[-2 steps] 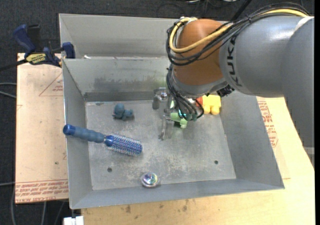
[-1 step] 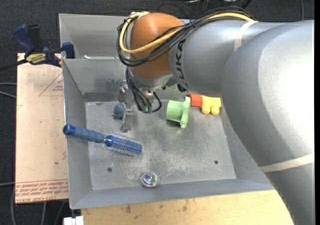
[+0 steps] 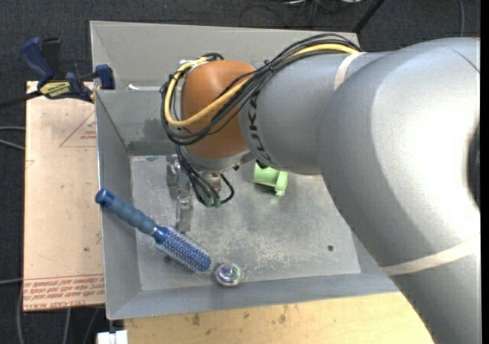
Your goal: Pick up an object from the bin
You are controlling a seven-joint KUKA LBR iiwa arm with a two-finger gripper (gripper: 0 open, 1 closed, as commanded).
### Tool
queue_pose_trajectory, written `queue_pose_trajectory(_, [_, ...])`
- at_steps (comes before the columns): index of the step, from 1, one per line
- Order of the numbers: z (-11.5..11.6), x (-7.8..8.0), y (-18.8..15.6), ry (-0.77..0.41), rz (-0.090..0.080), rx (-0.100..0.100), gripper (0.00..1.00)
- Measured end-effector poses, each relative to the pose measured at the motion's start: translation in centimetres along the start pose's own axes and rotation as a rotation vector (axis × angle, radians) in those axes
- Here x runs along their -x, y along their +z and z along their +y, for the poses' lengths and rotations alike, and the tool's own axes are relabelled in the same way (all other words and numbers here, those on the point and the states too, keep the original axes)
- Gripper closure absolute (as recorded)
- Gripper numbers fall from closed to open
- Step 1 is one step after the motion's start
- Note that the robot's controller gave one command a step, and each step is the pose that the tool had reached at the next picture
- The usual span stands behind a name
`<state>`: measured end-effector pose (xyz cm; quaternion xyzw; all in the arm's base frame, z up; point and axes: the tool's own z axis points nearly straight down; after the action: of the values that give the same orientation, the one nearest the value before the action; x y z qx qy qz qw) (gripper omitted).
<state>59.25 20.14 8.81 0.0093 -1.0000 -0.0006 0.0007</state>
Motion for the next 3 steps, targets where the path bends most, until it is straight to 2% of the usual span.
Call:
queue_pose_trajectory(1, [3.4, -3.7, -0.3, -0.253, -0.014, -0.002, 0.00])
queue_pose_trajectory(2, [4.2, -7.9, -0.4, -0.344, -0.020, -0.001, 0.00])
queue_pose_trajectory(3, [4.1, -8.7, -0.4, -0.273, -0.041, -0.003, 0.00])
